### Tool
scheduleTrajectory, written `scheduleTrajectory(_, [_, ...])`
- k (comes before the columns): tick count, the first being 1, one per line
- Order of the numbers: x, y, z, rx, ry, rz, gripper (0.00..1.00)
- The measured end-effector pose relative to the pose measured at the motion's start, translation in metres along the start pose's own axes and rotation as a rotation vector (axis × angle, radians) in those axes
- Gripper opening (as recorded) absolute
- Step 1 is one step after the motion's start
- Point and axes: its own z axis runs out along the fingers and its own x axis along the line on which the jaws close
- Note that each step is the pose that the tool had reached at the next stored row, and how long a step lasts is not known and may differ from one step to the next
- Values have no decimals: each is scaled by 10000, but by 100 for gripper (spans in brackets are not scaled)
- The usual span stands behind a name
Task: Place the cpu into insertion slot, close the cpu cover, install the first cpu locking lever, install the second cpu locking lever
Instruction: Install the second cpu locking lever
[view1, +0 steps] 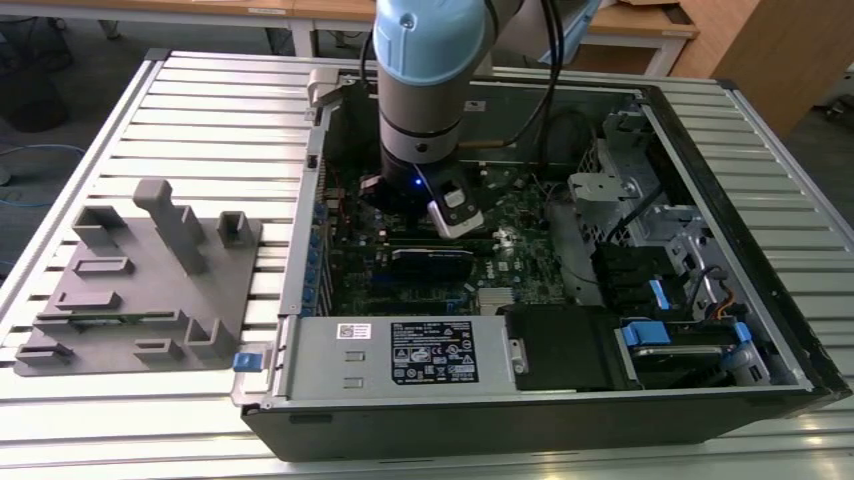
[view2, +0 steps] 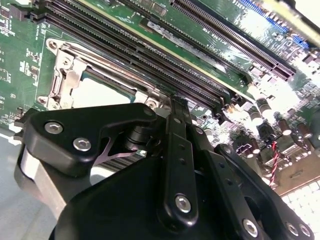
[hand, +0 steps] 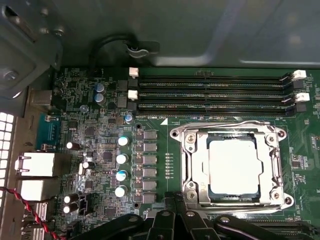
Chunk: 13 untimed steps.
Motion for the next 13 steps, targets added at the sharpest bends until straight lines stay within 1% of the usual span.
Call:
scheduleTrajectory(8, [7,-4,8,-2,0,0,11])
scheduleTrajectory(13, [6,3,-23,-6,-2,0,11])
